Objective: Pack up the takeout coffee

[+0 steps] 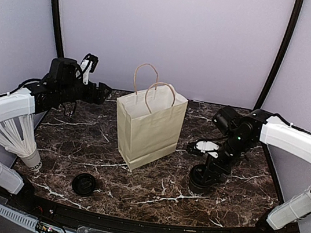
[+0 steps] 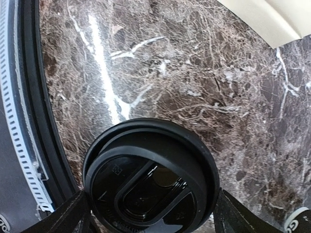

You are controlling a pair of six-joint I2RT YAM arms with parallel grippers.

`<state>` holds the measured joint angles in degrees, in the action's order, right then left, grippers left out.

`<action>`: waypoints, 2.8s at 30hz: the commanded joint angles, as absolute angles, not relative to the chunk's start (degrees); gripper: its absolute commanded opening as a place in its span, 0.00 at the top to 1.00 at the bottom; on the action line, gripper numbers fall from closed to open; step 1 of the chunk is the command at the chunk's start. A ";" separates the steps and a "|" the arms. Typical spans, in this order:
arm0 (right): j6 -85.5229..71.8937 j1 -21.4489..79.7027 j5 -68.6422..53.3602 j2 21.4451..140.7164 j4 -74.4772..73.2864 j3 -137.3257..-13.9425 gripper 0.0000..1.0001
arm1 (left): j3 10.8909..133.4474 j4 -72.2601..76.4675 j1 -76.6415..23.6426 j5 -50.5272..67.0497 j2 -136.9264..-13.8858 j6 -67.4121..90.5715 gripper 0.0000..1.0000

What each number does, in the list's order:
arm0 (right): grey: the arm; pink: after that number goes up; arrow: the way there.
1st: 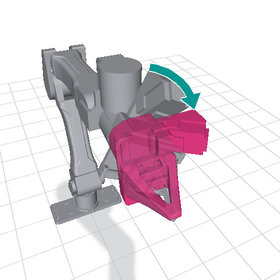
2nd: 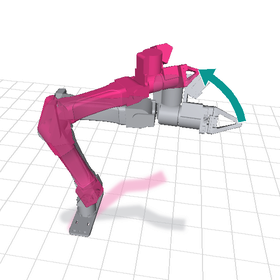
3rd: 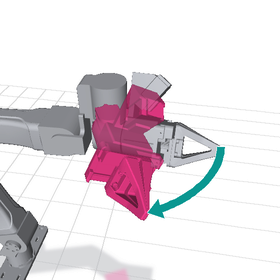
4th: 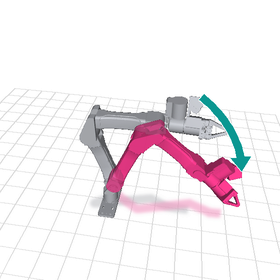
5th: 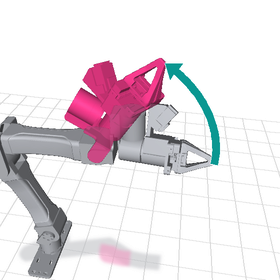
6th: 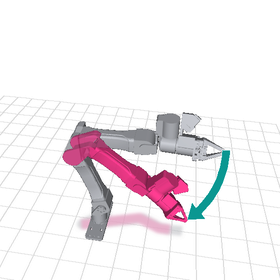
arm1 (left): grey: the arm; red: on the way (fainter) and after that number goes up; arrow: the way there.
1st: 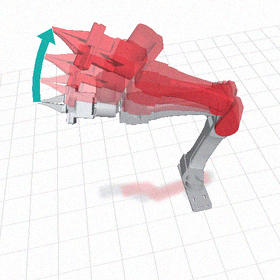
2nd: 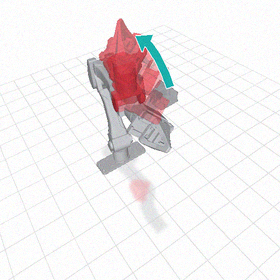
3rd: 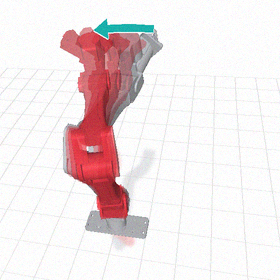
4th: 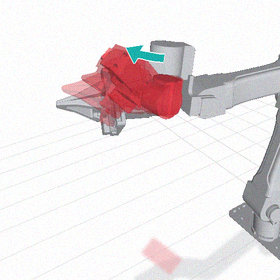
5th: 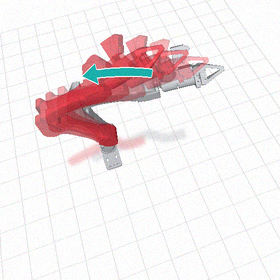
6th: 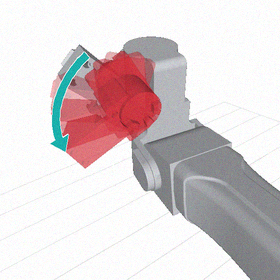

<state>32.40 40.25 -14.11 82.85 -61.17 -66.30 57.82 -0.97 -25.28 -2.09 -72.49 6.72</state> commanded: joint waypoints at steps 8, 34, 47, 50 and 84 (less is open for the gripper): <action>39.72 38.39 -2.23 83.92 -62.19 -70.73 0.07 | 59.39 -1.51 -24.95 -0.42 -71.81 7.21 0.06; 26.63 38.16 -10.52 82.59 -58.51 -69.45 0.13 | 59.55 -1.85 -24.87 -0.06 -71.59 7.47 0.06; 25.84 39.11 -8.22 84.76 -58.09 -69.69 0.13 | 59.62 -1.93 -24.87 -0.09 -71.43 7.30 0.06; 25.84 39.28 -7.66 85.10 -57.93 -69.86 0.12 | 59.63 -1.94 -24.87 -0.08 -71.53 7.33 0.06; 27.43 40.78 -4.54 87.27 -61.59 -72.05 0.30 | 59.51 -1.73 -24.87 1.51 -71.54 6.74 0.06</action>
